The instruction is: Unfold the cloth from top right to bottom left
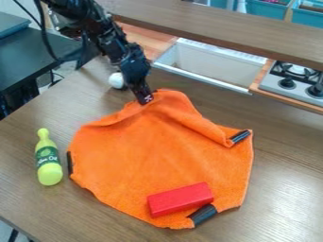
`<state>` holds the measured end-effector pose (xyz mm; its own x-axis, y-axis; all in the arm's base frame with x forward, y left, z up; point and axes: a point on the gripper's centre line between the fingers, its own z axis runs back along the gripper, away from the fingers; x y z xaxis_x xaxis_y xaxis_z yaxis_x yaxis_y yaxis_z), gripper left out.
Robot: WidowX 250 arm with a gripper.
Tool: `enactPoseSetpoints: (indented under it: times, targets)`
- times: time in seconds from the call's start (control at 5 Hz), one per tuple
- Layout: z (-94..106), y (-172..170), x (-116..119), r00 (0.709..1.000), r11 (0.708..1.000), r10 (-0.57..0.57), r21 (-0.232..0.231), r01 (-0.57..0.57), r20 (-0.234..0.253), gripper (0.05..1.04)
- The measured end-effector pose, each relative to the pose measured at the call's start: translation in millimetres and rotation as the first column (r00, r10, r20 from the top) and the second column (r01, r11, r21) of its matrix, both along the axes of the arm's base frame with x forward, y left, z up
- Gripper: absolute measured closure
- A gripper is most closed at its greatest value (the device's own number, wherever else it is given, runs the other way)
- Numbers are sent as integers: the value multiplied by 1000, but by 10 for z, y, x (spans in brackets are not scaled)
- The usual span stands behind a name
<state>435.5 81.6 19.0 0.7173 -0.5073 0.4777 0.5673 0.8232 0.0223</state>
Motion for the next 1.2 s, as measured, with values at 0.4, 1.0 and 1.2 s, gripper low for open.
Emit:
enactPoseSetpoints:
  times: [0.4,1.0,1.2]
  targets:
    - [59,54,109,1000,1000,-26,4,26,1,505]
    - [25,89,140,999,998,-50,27,50,-9,83]
    - [18,94,139,998,998,-55,33,55,-6,83]
